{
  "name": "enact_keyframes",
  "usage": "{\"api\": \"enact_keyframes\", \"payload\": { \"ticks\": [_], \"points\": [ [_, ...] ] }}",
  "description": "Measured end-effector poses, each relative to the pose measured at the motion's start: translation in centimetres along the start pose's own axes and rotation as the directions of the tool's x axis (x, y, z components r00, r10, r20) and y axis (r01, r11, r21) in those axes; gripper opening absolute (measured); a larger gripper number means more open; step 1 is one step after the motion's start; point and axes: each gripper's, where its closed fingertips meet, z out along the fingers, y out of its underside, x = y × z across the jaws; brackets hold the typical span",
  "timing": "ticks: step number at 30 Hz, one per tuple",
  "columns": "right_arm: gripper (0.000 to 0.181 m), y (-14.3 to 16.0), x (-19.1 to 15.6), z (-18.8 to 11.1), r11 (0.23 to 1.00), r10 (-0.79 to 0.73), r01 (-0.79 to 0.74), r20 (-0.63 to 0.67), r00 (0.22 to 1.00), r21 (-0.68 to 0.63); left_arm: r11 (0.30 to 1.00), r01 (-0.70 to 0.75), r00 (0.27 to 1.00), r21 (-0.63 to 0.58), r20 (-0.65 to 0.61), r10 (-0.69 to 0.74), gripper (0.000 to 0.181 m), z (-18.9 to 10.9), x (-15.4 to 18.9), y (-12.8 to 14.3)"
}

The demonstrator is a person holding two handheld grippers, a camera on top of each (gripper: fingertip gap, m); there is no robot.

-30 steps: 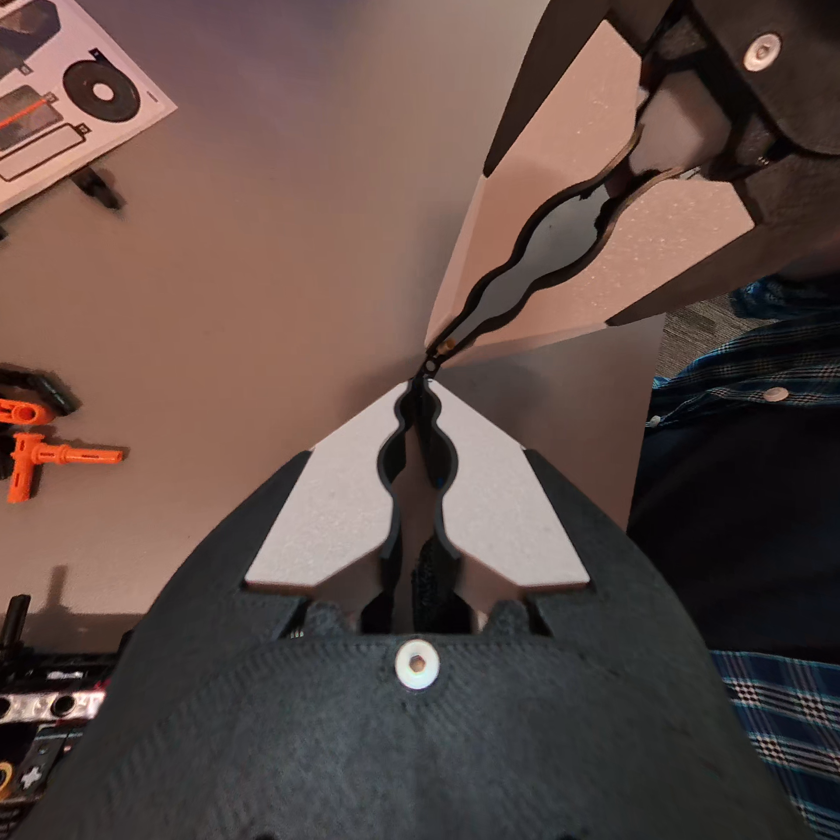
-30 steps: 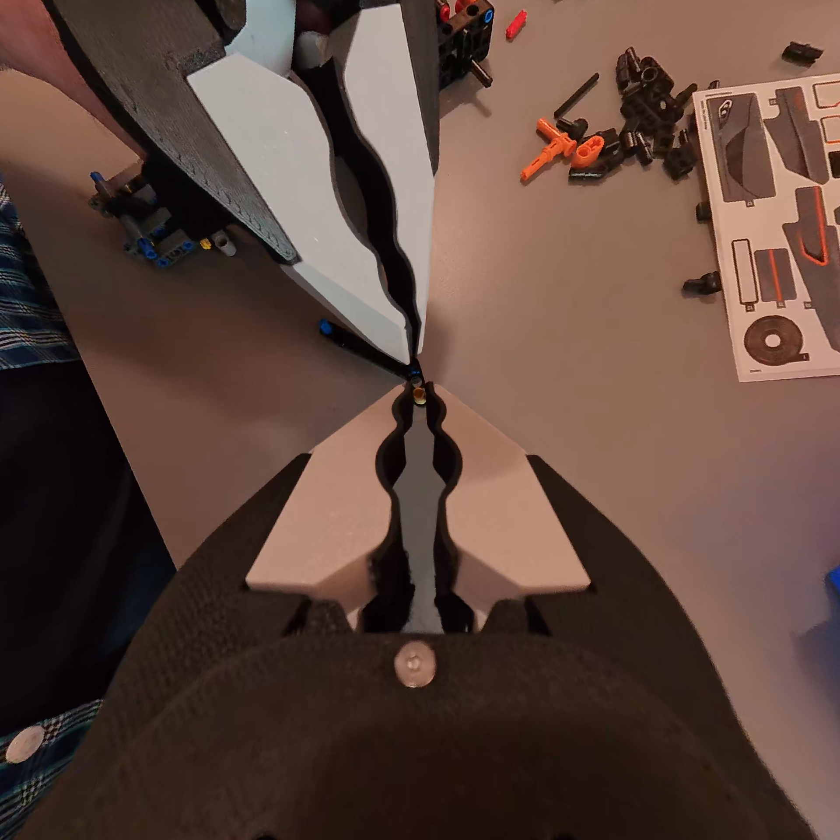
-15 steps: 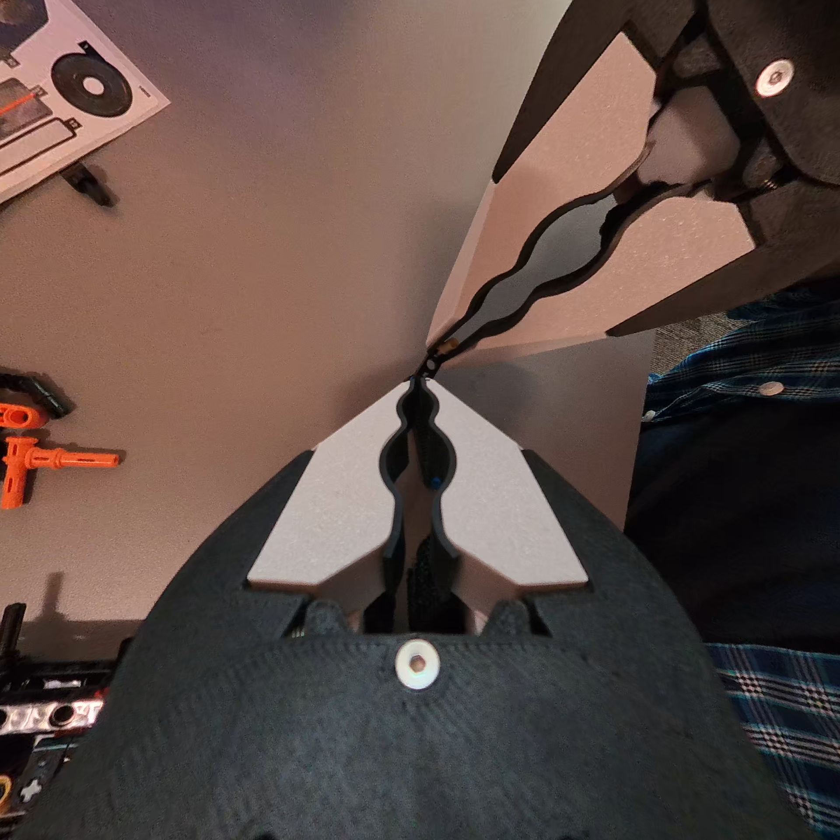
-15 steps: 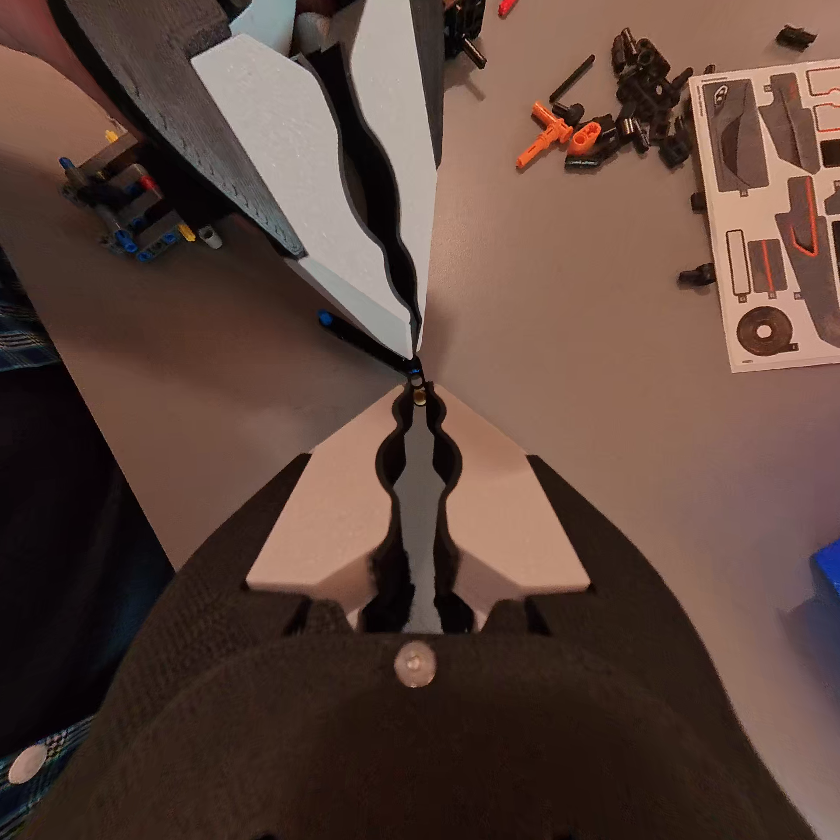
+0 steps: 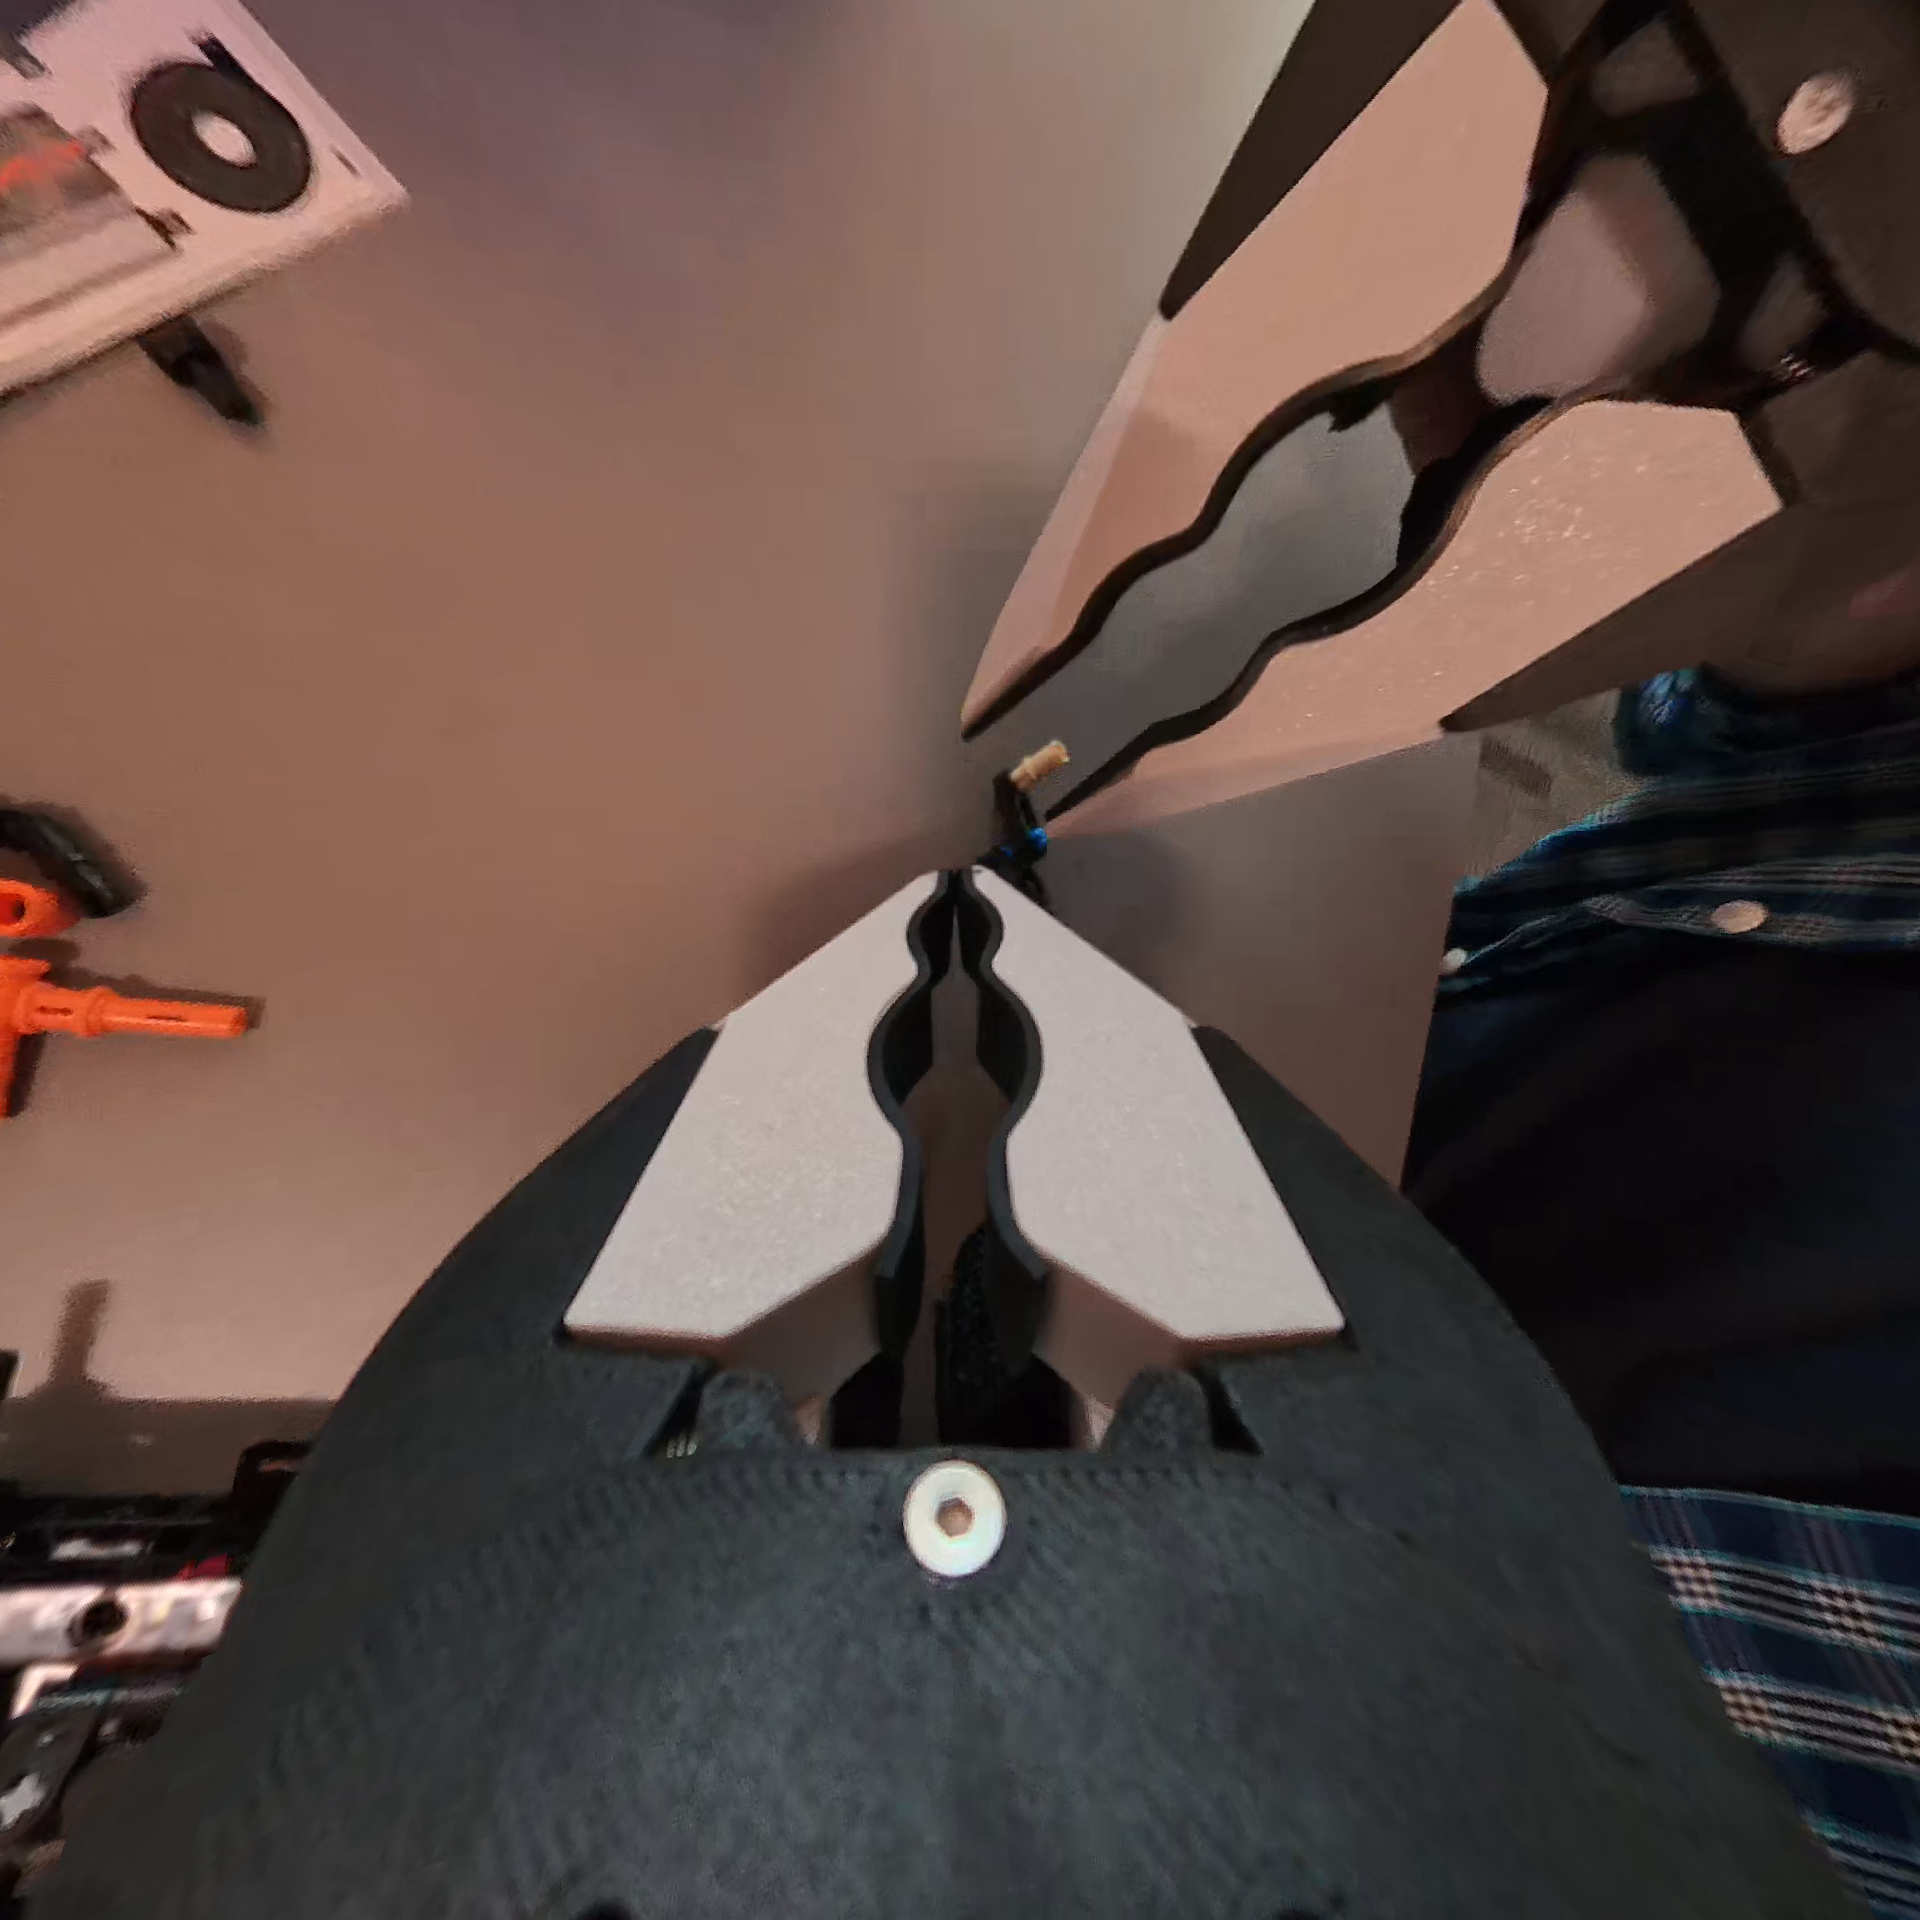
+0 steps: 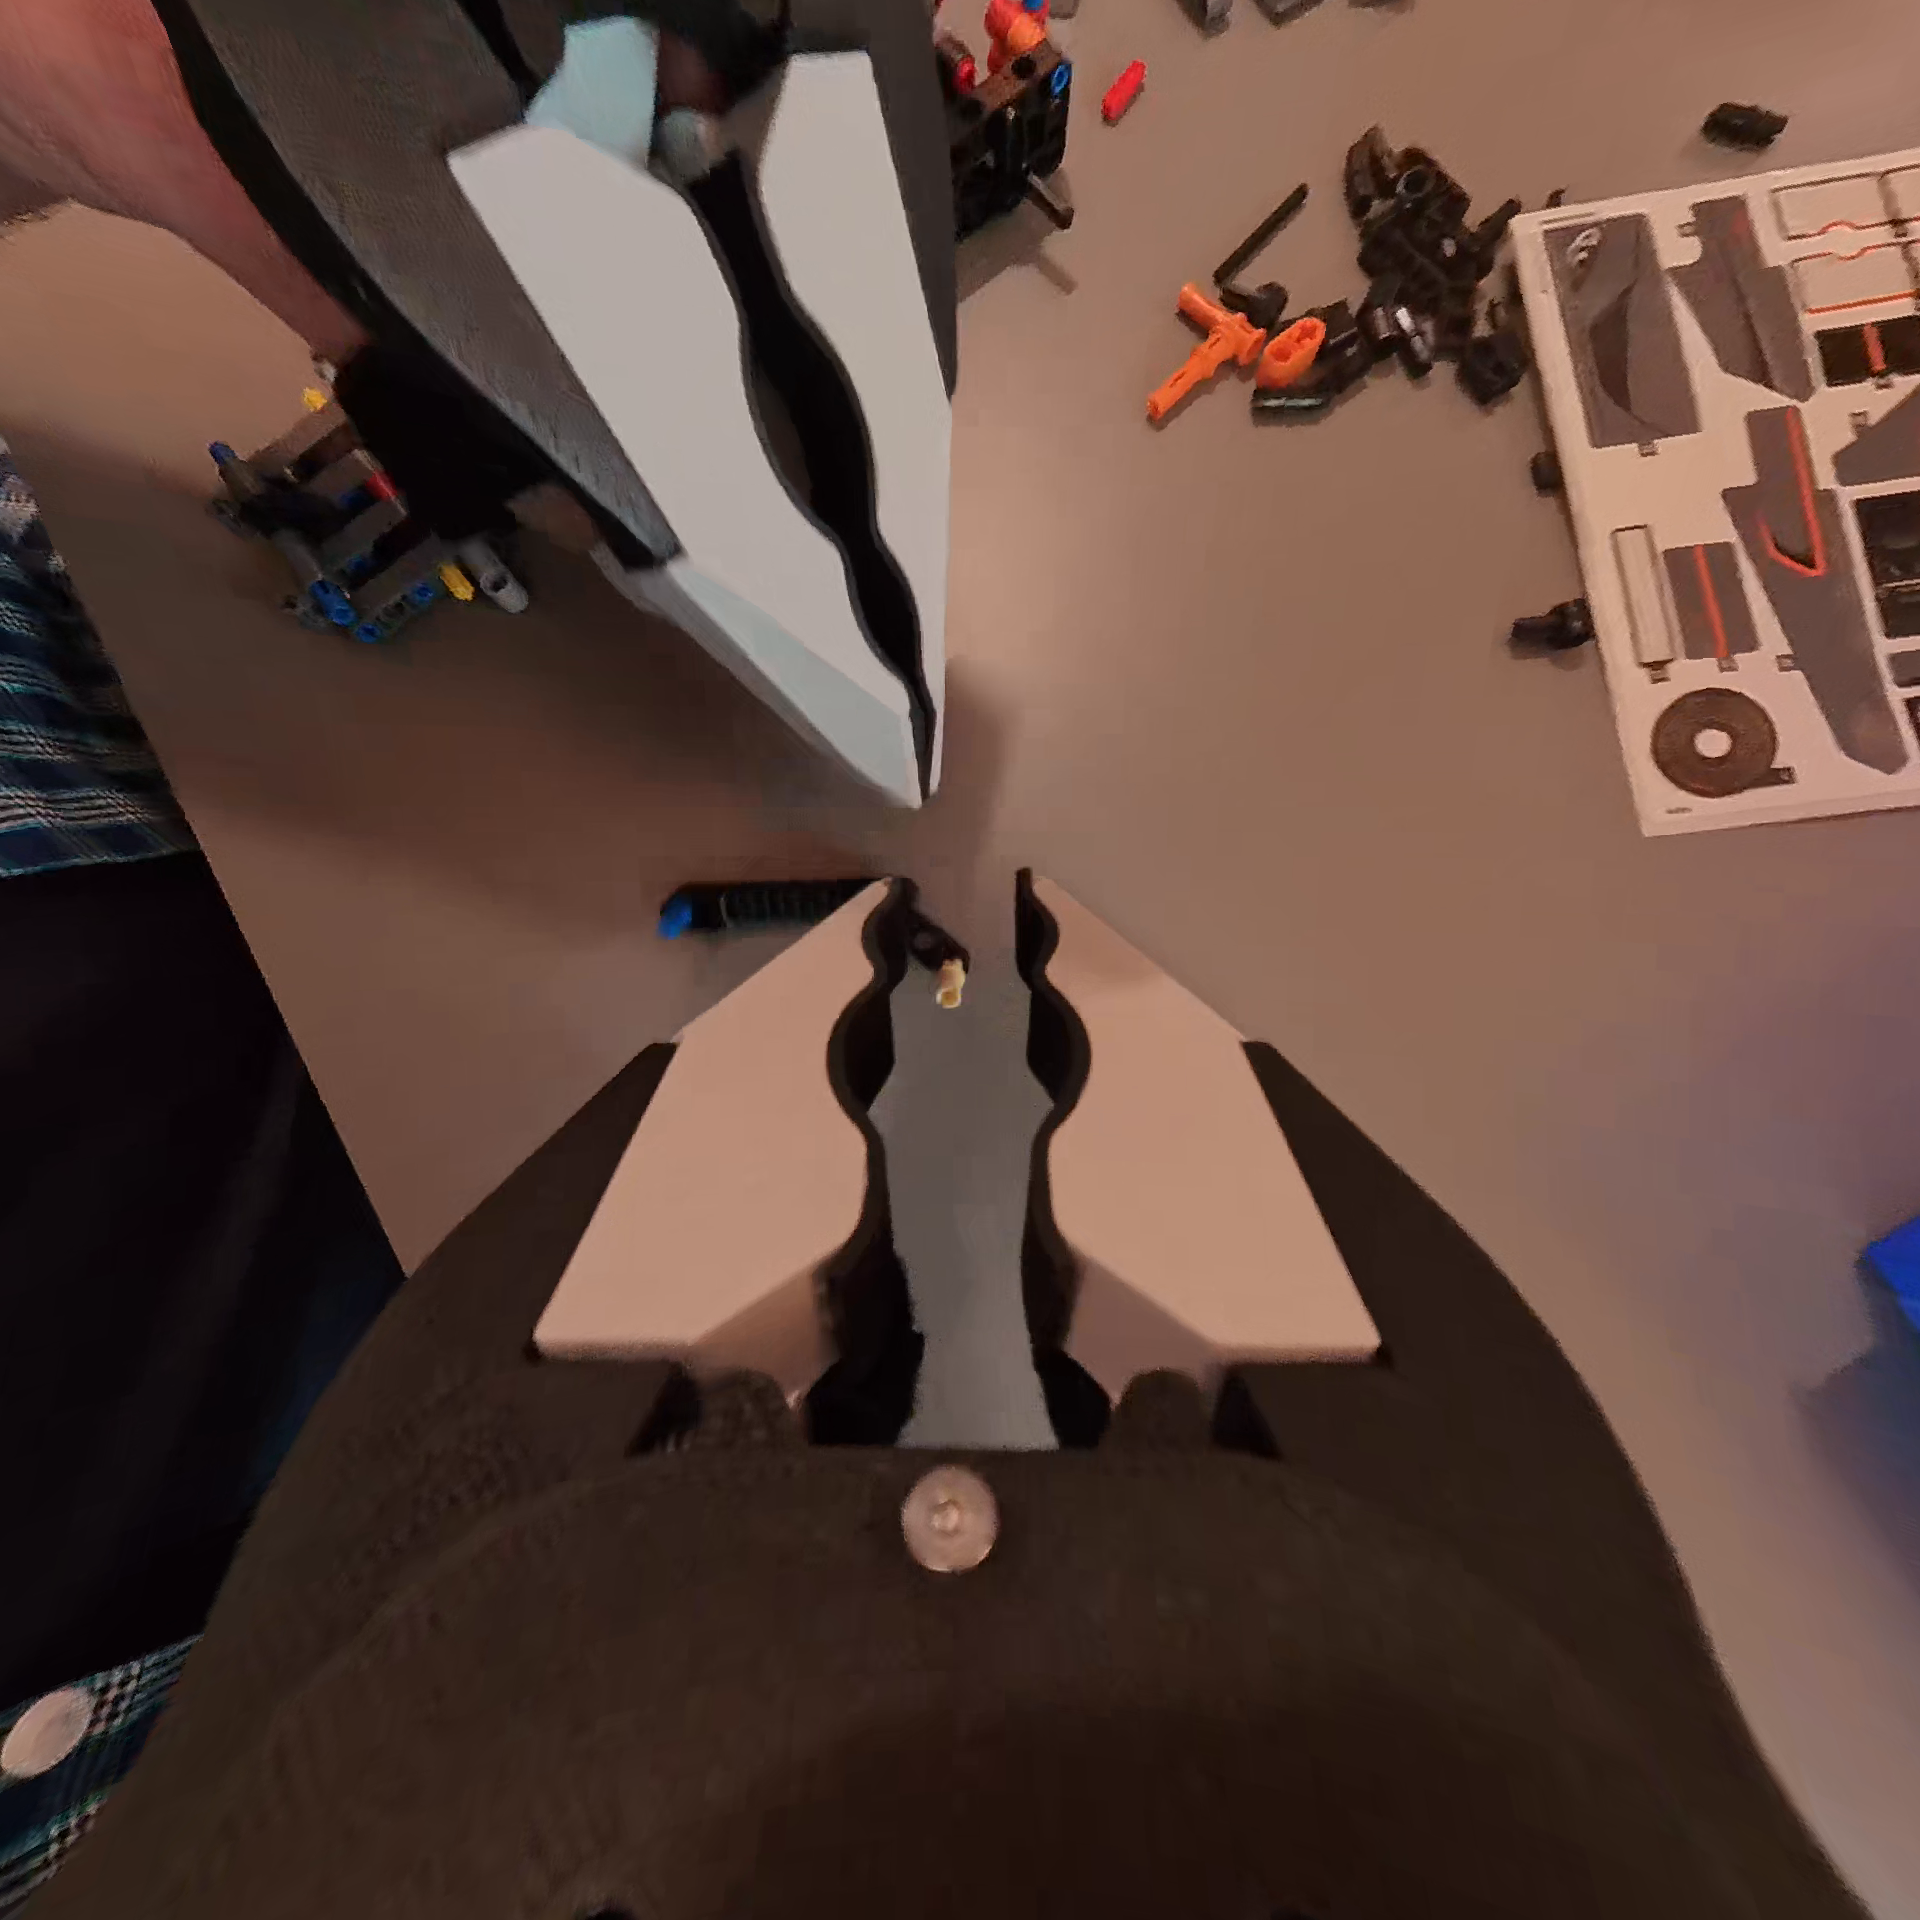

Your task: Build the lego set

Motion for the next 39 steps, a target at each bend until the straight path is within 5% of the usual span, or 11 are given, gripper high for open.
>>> {"api": "enact_keyframes", "payload": {
  "ticks": [9, 18, 27, 39],
  "points": [
    [0.017, -0.1, 0.9, -5.8, 0.99, -0.002, 0.001, 0.012, 1.0, 0.144, 0.99, -0.055, 0.992, 0.127, 0.117, 0.04, 0.013, -6.0, -0.2, -0.6],
    [0.022, -1.6, -2.9, -4.8, 0.976, -0.163, 0.16, 0.007, 0.987, 0.148, 0.975, -0.055, 0.948, 0.215, 0.318, -0.016, 0.023, -13.5, -0.7, 4.6],
    [0.021, -7.5, -0.3, -1.1, 0.965, -0.235, 0.243, -0.081, 0.969, 0.102, 0.919, -0.005, 0.838, 0.393, 0.503, -0.21, 0.04, -22.4, -4.0, 11.2],
    [0.007, -11.5, 8.6, 6.3, 0.956, -0.286, 0.28, -0.08, 0.955, -0.085, 0.888, 0.087, 0.76, 0.452, 0.546, -0.352, 0.03, -24.6, -6.7, 18.9]
  ]
}}
